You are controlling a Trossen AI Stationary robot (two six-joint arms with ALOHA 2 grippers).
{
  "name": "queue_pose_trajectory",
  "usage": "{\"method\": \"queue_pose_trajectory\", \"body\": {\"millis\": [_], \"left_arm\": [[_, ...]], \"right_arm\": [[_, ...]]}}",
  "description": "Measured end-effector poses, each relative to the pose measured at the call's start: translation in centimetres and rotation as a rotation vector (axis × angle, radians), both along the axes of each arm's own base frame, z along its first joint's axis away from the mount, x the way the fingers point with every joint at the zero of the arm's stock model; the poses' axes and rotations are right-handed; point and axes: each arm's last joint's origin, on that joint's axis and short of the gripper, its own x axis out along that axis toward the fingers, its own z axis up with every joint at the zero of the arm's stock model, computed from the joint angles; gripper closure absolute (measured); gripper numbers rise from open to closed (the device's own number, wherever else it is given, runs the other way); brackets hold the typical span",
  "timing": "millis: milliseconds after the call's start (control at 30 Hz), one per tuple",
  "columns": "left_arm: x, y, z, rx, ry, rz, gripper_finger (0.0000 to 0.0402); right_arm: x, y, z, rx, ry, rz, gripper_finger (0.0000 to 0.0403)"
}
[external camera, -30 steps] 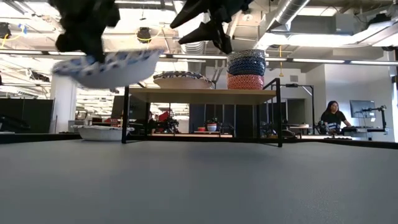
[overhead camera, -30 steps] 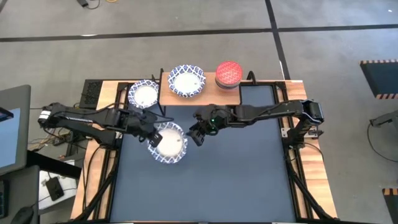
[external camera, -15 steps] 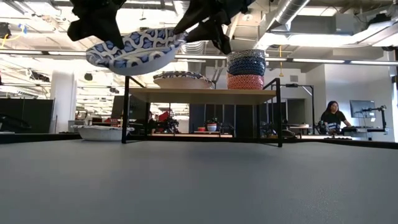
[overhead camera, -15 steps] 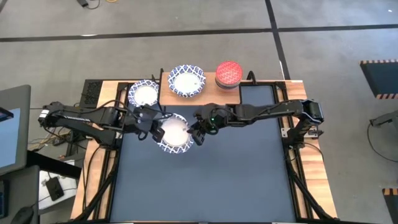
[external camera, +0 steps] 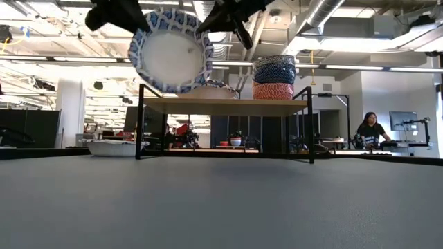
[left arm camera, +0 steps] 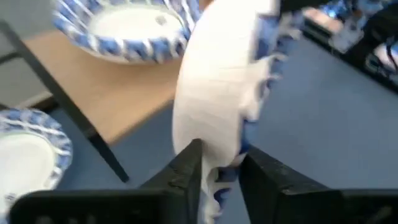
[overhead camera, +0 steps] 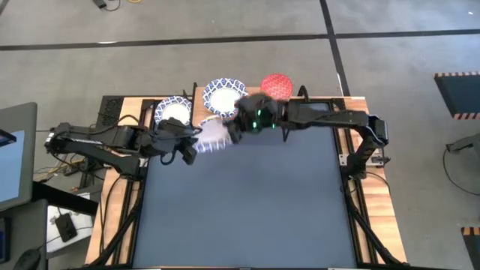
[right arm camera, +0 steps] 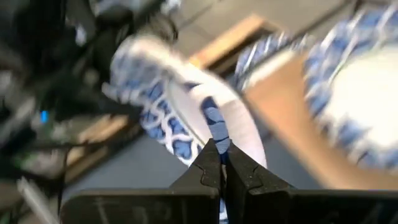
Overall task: Place and stack bowls onto a shelf
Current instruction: Stack the white bowl on top of the other white bowl on the shelf
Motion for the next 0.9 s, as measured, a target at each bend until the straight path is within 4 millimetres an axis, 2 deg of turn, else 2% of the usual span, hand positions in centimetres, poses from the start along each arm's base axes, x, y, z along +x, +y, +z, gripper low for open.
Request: {"method": "queue_pose_trajectory", "body": {"millis": [200,333,433,600,900], "left_arm": [[-1.6,0.4,1.7,0.041,-0.051,0.082,0.026],[-2.3,0.5,1.9,0.041,-0.055,0.084,0.0234],[-2.4,0.5,1.8,0.044,-0.044,0.086,0.0225],[-2.5,0.5,1.6,0.049,-0.02,0.088,0.0223],[-2.6,0.6,1.6,0.072,-0.013,0.112,0.0223]], "right_arm": [[-1.0,-4.4,3.4,-0.03,-0.106,-0.13,0.038],[-2.0,-6.8,4.8,-0.028,-0.141,-0.2,0.0381],[-2.8,-8.7,4.8,0.027,-0.15,-0.243,0.0379],[-3.8,-11.3,3.4,0.126,-0.071,-0.272,0.0369],[-4.9,-12.8,3.1,0.159,-0.042,-0.255,0.0362]]}}
